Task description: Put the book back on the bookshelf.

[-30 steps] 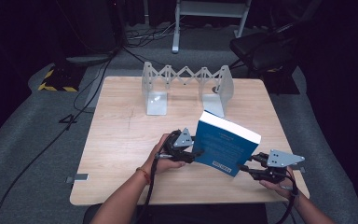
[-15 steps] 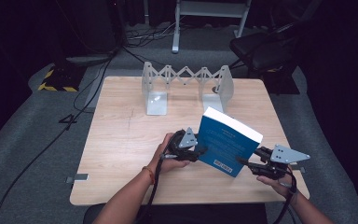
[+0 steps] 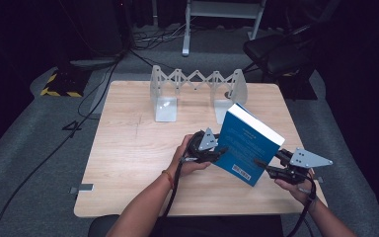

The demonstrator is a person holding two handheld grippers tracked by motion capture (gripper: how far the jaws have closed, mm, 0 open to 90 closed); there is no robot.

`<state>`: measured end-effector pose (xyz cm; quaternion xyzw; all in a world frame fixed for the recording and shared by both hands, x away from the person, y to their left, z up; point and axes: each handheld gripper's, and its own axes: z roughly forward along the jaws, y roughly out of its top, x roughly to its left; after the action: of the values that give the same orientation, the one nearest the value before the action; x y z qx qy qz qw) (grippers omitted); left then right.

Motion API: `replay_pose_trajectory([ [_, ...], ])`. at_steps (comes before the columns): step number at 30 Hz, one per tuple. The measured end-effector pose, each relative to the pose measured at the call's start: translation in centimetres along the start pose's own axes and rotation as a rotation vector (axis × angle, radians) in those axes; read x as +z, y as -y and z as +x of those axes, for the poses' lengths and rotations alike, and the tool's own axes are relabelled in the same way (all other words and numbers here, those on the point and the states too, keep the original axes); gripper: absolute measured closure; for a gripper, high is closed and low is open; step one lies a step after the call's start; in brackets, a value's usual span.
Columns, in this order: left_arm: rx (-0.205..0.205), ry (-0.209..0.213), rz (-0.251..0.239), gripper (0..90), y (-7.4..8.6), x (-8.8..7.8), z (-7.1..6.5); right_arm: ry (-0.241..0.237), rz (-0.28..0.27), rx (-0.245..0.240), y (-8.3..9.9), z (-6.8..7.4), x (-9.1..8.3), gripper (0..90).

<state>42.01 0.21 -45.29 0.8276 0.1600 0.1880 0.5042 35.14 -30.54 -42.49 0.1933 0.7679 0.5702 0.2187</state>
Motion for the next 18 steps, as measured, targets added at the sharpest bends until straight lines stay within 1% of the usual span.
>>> replay_pose_trajectory([
  [2,-0.018,0.013,-0.015,48.1,0.2,-0.2,0.0,-0.017,-0.001,0.0,0.0,0.0,0.1,53.3],
  [3,-0.015,0.023,-0.016,48.8,0.2,-0.6,0.1,-0.017,0.005,-0.001,-0.1,0.1,0.2,53.3],
  [4,-0.015,0.023,-0.016,50.0,0.2,-0.6,0.1,-0.017,0.005,-0.001,-0.1,0.1,0.2,53.3],
  [5,-0.006,0.02,-0.01,50.0,0.2,-0.8,0.0,-0.012,0.007,-0.002,-0.2,0.3,0.5,53.8],
  [6,0.005,0.022,-0.004,49.6,0.1,-1.1,-0.1,-0.017,0.007,0.008,-0.3,0.4,0.7,54.8],
  [7,0.008,0.028,-0.004,48.2,0.1,-1.4,-0.2,-0.012,0.01,0.004,-0.5,0.6,0.8,56.1],
  [8,0.0,0.03,-0.004,45.9,0.2,-1.6,-0.3,-0.007,0.014,-0.004,-0.6,0.7,0.9,57.9],
  [11,0.011,0.032,0.031,42.0,0.4,-2.8,-0.4,-0.021,0.014,0.007,-0.5,0.6,0.8,59.6],
  [13,0.024,0.024,0.071,40.3,0.8,-3.6,-0.4,-0.025,0.009,-0.001,-0.6,0.6,0.9,59.5],
  [14,0.027,0.016,0.09,39.7,1.2,-4.2,-0.5,-0.017,0.012,-0.002,-0.6,0.7,0.9,59.5],
  [15,0.027,0.016,0.09,38.7,1.2,-4.2,-0.5,-0.017,0.012,-0.002,-0.6,0.7,0.9,59.5],
  [16,0.026,0.008,0.113,38.7,1.7,-4.8,-0.4,-0.011,0.011,0.003,-0.6,0.6,1.0,59.6],
  [17,0.022,-0.006,0.155,36.7,2.6,-5.7,-0.4,0.0,0.008,0.011,-0.6,0.4,1.0,59.7],
  [18,0.022,-0.006,0.155,36.6,2.6,-5.7,-0.4,0.0,0.008,0.011,-0.6,0.4,1.0,59.7],
])
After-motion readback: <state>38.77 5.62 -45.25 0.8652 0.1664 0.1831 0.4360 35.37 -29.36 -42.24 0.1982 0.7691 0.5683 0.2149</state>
